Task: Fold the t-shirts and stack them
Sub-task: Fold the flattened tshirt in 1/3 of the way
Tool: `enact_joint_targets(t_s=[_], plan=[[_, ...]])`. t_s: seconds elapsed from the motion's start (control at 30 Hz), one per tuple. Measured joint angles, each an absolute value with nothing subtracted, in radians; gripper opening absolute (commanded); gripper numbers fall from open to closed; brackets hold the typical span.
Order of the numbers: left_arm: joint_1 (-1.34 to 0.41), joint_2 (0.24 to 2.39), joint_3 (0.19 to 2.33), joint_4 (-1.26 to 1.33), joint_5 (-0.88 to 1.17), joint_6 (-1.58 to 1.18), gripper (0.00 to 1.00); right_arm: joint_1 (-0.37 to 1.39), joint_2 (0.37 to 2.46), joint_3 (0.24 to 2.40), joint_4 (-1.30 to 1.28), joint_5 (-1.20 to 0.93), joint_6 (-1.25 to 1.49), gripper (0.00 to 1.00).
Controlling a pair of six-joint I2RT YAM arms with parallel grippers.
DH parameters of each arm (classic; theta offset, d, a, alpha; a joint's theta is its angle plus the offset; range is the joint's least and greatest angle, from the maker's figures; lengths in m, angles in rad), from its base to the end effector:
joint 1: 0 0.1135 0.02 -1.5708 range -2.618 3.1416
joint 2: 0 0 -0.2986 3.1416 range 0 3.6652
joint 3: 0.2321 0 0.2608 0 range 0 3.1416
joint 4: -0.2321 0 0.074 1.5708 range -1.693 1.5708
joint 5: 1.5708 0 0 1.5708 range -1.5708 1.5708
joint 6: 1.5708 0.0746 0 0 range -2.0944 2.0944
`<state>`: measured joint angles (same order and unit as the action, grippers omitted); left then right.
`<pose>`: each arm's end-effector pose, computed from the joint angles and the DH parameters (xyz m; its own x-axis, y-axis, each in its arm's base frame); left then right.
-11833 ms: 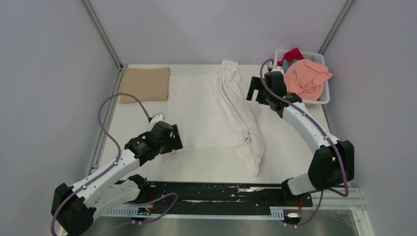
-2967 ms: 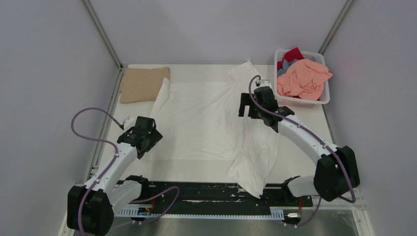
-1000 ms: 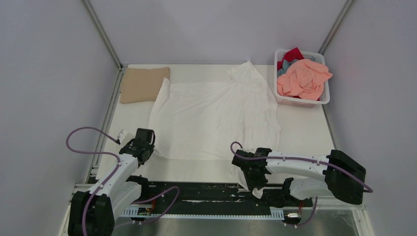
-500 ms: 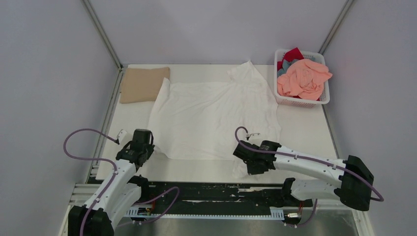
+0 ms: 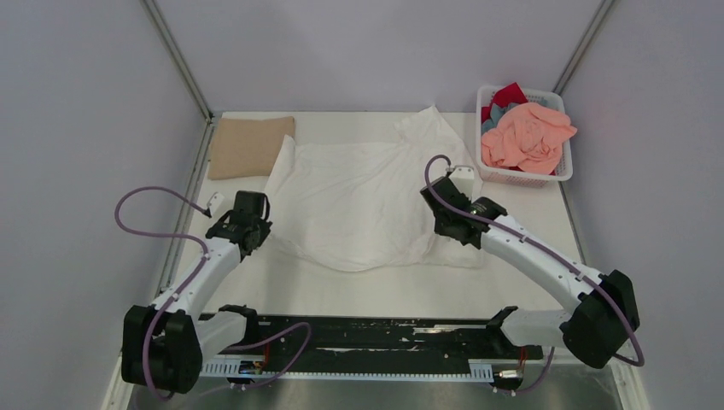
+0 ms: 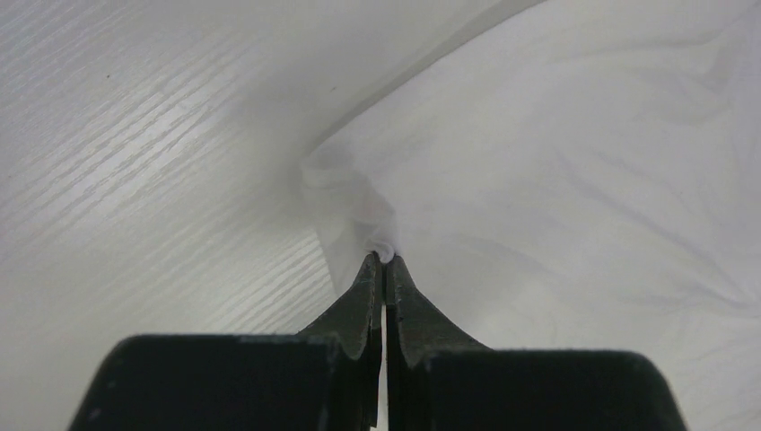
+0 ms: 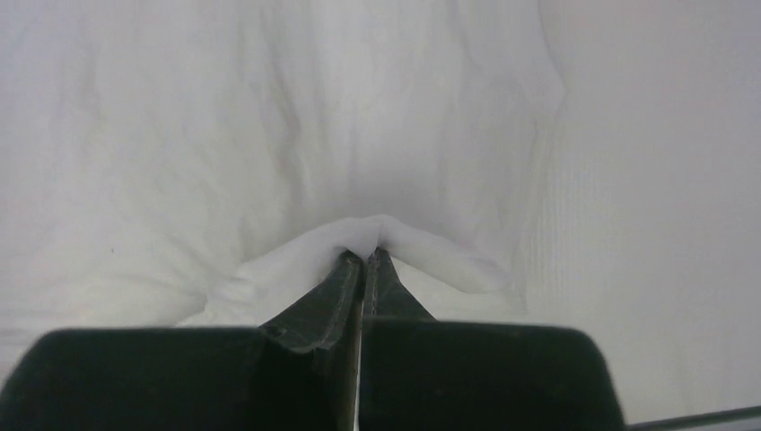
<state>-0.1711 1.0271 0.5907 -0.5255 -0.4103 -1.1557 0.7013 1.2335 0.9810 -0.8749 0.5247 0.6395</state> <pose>0.2045 -0.0051 0.1993 -0.2631 -0.8061 -0.5301 -0.7673 0.5079 -0.3914 0.2085 0.1272 0.2648 -0.7890 0.0097 -0.6143 0.0956 0.9896 -0.1071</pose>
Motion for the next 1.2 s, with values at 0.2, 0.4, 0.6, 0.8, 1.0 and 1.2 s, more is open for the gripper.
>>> enact_joint_targets(t_s=[0.2,0.4,0.6,0.8,1.0,1.2], plan=[[-0.133,1.174,0.695,-0.475,-0.413,-1.154,0.0,0.578,1.323,1.048,-0.705,0.53,0.541,0.0],[-0.087,1.308,0.799,-0.448,-0.413,-1.15,0.0,0.488,1.425,1.114,-0.603,0.52,0.469,0.0],[-0.078,1.431,0.886,-0.405,-0.4,-1.135,0.0,0.442,1.534,1.182,-0.549,0.501,0.389,0.0],[-0.077,1.504,0.936,-0.392,-0.402,-1.123,0.01,0.389,1.63,1.239,-0.509,0.455,0.329,0.02],[-0.076,1.544,0.958,-0.376,-0.401,-1.108,0.35,0.344,1.766,1.33,-0.471,0.404,0.3,0.05],[-0.074,1.548,0.959,-0.36,-0.401,-1.085,0.98,0.303,1.959,1.466,-0.444,0.338,0.304,0.33]])
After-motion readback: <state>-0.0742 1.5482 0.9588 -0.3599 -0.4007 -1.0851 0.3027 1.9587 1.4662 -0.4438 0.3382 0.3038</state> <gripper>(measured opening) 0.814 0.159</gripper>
